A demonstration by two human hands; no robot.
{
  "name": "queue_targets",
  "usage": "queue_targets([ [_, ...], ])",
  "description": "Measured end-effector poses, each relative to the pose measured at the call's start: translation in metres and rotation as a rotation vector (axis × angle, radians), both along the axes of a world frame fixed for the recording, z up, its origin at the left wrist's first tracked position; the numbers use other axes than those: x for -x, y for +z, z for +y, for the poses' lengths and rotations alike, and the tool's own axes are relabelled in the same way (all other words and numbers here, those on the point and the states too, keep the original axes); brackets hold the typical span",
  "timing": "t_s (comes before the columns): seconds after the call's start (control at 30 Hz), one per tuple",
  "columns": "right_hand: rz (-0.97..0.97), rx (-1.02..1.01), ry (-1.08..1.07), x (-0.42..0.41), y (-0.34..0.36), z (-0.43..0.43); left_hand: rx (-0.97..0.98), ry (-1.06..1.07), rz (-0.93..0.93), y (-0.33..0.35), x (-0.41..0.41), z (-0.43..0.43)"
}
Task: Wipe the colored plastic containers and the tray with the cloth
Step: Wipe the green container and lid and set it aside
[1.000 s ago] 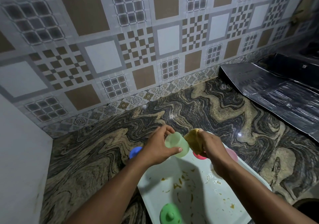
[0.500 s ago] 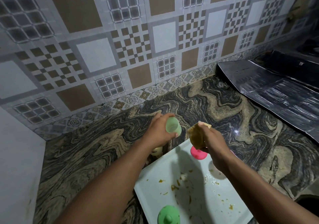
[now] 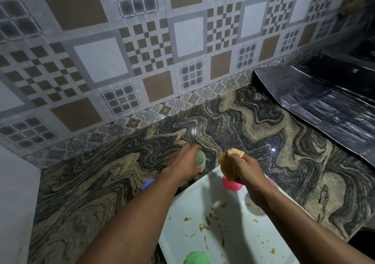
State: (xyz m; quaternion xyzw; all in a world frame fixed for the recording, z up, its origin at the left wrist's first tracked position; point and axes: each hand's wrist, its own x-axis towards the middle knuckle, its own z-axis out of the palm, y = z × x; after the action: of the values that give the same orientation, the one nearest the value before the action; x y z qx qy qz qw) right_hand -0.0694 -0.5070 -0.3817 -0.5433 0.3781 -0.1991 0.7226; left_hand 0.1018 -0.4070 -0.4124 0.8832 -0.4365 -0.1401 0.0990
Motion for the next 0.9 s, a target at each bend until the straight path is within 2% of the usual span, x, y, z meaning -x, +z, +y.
queue_targets([
  [0.33,0.013,-0.016,0.093,0.004,-0.01,0.001,-0.053,-0.01,-0.029,-0.009,-0.002,0.001],
  [0.9,0.007,-0.038,0.093,0.018,0.0,0.001,-0.112,-0.052,-0.083,-0.005,-0.002,0.001],
])
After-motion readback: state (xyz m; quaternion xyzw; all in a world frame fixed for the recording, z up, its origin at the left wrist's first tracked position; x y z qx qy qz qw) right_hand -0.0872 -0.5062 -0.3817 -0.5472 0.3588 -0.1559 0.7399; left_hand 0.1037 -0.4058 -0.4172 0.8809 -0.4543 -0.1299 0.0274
